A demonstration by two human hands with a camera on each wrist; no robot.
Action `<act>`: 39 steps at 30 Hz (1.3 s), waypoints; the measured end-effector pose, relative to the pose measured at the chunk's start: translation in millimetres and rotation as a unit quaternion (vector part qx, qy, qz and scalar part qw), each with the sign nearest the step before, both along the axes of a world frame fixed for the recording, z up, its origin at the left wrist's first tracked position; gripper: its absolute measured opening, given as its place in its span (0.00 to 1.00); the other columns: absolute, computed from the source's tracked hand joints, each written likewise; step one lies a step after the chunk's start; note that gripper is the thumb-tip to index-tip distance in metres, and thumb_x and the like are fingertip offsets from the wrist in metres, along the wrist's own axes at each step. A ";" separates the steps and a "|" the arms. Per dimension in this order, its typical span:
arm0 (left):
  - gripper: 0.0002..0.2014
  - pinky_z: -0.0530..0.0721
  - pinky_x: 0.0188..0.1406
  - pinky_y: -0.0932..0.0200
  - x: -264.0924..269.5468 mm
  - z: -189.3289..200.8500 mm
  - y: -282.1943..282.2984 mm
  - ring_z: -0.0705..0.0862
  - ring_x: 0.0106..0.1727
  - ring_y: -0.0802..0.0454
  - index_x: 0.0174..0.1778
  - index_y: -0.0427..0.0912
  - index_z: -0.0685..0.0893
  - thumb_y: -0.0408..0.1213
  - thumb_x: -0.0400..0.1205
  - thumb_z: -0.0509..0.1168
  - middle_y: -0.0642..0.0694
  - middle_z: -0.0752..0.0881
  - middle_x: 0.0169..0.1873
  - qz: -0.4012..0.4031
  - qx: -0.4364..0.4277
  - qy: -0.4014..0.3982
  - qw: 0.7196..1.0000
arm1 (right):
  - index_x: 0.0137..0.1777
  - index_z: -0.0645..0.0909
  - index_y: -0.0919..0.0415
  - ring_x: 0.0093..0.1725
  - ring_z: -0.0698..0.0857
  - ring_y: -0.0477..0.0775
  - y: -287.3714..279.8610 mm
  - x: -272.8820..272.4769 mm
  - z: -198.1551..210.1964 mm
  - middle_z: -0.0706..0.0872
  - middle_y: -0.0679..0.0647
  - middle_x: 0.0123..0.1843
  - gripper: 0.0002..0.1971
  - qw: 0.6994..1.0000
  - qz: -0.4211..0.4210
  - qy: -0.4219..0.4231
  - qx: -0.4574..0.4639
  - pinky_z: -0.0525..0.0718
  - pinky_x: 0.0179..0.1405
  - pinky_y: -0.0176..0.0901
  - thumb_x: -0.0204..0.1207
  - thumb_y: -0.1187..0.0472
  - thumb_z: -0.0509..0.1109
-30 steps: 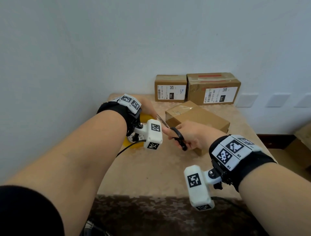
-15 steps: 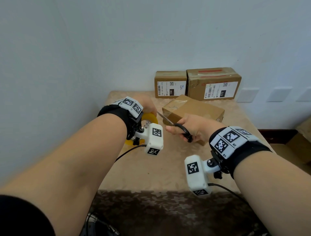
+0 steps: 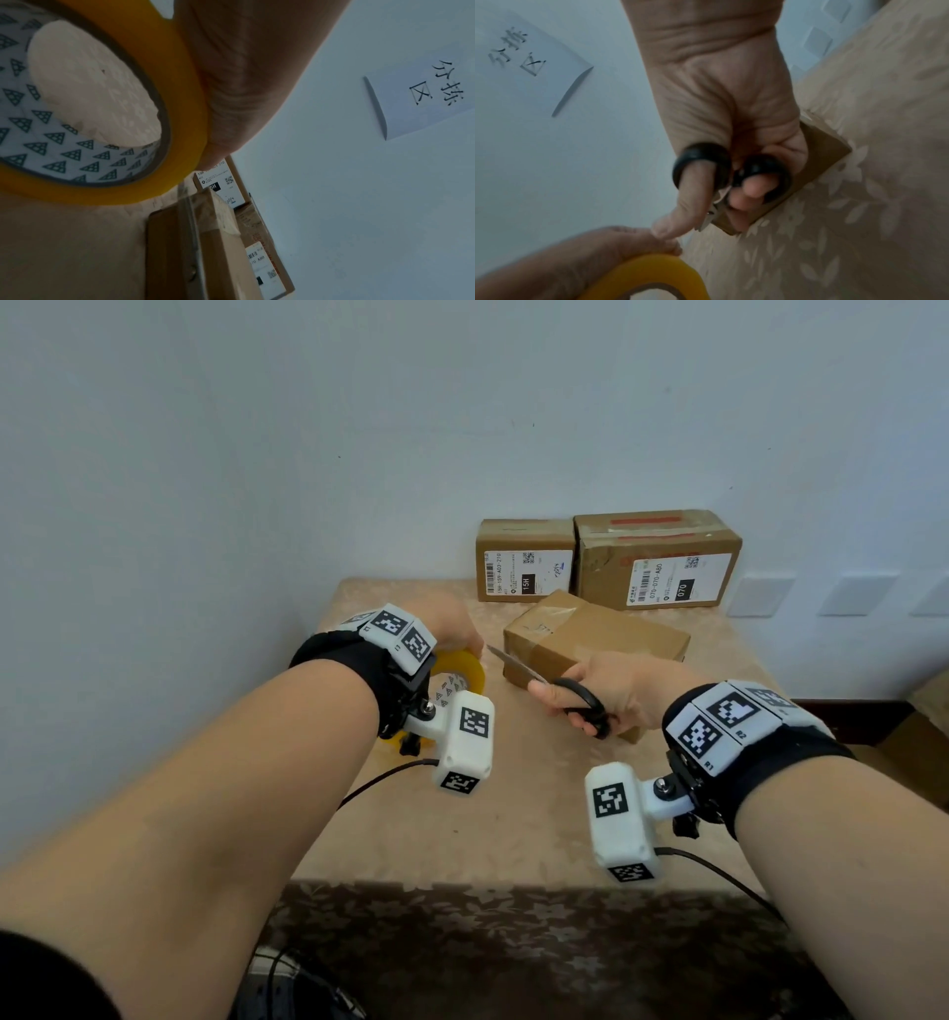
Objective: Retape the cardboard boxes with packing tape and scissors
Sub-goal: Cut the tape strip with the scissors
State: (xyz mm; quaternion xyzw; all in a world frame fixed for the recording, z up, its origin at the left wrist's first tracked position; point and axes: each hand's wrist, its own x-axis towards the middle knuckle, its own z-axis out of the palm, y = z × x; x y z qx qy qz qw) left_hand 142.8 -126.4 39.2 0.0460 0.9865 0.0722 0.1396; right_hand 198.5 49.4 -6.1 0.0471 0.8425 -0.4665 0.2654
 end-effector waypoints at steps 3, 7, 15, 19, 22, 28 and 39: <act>0.20 0.73 0.50 0.56 3.8 0.3 -7.5 0.80 0.60 0.43 0.64 0.41 0.84 0.46 0.79 0.68 0.42 0.83 0.63 -0.007 0.027 0.005 1.000 | 0.52 0.84 0.66 0.26 0.78 0.50 3.1 0.8 4.3 0.82 0.52 0.29 0.33 0.979 0.074 0.022 0.189 0.75 0.25 0.36 0.65 0.35 0.74; 0.14 0.71 0.49 0.57 11.8 0.7 -22.4 0.78 0.54 0.47 0.61 0.42 0.86 0.41 0.81 0.66 0.43 0.84 0.60 -0.004 0.115 0.011 0.993 | 0.56 0.84 0.65 0.33 0.79 0.51 1.6 0.2 4.7 0.83 0.53 0.35 0.39 0.951 0.118 0.056 0.280 0.76 0.32 0.40 0.61 0.30 0.75; 0.07 0.72 0.49 0.62 14.7 4.6 -24.1 0.80 0.56 0.54 0.48 0.50 0.87 0.44 0.82 0.65 0.54 0.85 0.58 -0.157 0.135 0.046 0.977 | 0.49 0.83 0.66 0.31 0.76 0.51 -0.6 -3.0 -0.6 0.80 0.52 0.33 0.33 0.923 0.153 0.068 0.346 0.73 0.30 0.38 0.68 0.31 0.71; 0.07 0.69 0.58 0.62 6.4 6.0 -10.2 0.78 0.65 0.56 0.43 0.49 0.86 0.42 0.83 0.63 0.60 0.78 0.70 -0.253 0.050 0.035 0.965 | 0.34 0.79 0.59 0.29 0.77 0.52 9.7 -8.0 -2.8 0.80 0.51 0.29 0.27 0.930 0.138 0.067 0.333 0.76 0.33 0.40 0.67 0.32 0.73; 0.06 0.70 0.64 0.58 -2.9 2.8 -0.9 0.76 0.68 0.53 0.44 0.46 0.85 0.41 0.82 0.63 0.59 0.75 0.73 -0.275 0.030 0.003 0.961 | 0.38 0.84 0.61 0.33 0.80 0.53 16.2 -12.7 -4.0 0.82 0.51 0.30 0.26 0.933 0.129 0.072 0.328 0.78 0.38 0.43 0.67 0.34 0.75; 0.07 0.73 0.69 0.51 -16.2 -0.4 15.8 0.76 0.70 0.46 0.39 0.45 0.80 0.39 0.83 0.60 0.47 0.77 0.73 -0.263 -0.014 -0.022 0.965 | 0.56 0.84 0.64 0.43 0.81 0.57 16.4 -11.6 -4.1 0.85 0.55 0.47 0.14 0.873 0.193 0.089 0.439 0.79 0.41 0.44 0.80 0.54 0.66; 0.07 0.79 0.46 0.59 -5.1 5.3 -9.4 0.82 0.52 0.58 0.43 0.53 0.83 0.48 0.82 0.61 0.59 0.85 0.52 -0.195 0.036 0.048 0.979 | 0.41 0.78 0.57 0.42 0.81 0.57 4.9 -19.3 12.6 0.82 0.54 0.40 0.11 0.863 0.038 0.340 0.372 0.79 0.39 0.47 0.83 0.59 0.59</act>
